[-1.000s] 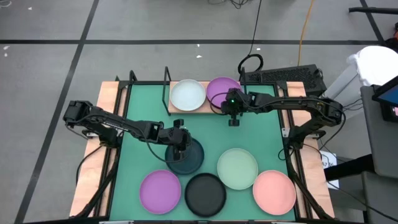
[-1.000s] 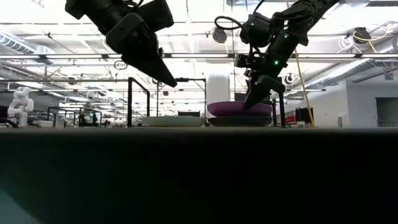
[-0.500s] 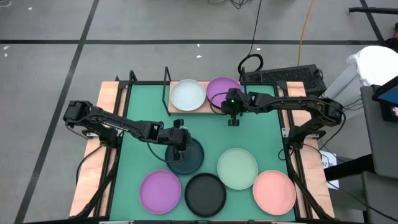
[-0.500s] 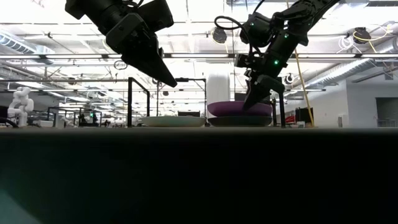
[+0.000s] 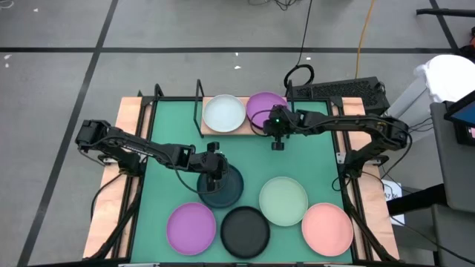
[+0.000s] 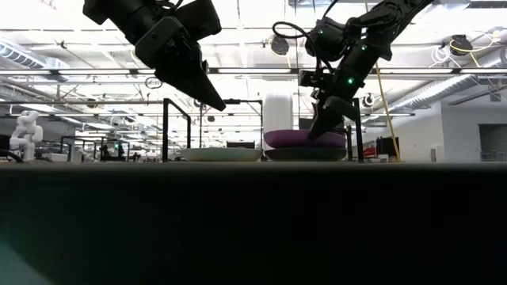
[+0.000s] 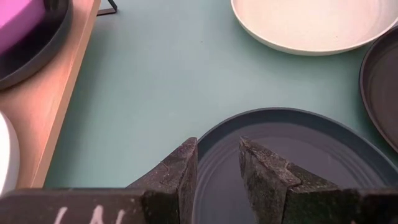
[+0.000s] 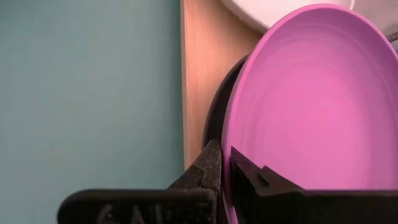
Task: Place and stack plates onto a shelf
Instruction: Stack the right purple plate on top of the black plate on the shelf, then stack the dark blue plate on top of the white plate on the shelf
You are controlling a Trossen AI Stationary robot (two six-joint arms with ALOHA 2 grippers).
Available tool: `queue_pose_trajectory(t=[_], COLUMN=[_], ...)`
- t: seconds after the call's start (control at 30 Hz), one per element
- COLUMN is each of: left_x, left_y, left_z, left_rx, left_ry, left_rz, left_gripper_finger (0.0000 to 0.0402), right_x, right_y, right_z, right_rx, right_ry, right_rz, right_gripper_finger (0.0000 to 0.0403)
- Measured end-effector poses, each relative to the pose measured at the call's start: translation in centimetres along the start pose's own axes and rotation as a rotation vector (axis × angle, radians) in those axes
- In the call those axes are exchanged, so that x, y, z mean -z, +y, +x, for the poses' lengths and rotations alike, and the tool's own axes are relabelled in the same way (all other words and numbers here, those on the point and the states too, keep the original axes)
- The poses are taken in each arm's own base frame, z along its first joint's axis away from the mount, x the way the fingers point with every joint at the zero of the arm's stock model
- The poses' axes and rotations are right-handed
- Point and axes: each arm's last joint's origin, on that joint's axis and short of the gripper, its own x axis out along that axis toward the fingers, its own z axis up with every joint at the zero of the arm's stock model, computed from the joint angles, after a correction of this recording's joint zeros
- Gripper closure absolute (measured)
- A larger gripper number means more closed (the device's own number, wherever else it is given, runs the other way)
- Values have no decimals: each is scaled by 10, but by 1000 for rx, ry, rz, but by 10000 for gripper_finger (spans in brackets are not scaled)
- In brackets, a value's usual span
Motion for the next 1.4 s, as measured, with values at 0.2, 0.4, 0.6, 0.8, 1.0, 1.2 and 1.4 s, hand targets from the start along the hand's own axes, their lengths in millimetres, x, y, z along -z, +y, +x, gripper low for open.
queue_pose_trajectory(t=[0.2,0.4,0.6,0.8,1.0,1.2,1.4], left_x=[0,0,0,0,0,0,-1], left_y=[0,0,0,0,0,0,0], left_z=[0,0,0,0,0,0,0], left_rx=[0,0,0,0,0,0,0], left_ry=[-3,-4,-4,-4,-3,-4,-8], left_rz=[2,1,0,-1,-3,-3,-9], left_gripper_finger=[277,277,277,277,277,277,277], right_x=[4,3,2,2,2,-6,-12], right_y=[2,2,1,1,1,3,23], right_z=[3,3,3,3,0,-29,-77], right_rx=[0,5,7,6,11,28,-21], right_ry=[13,0,-10,-11,-16,-110,-214], right_rz=[-2,-5,-2,10,10,47,104], right_gripper_finger=[401,401,393,356,334,330,330])
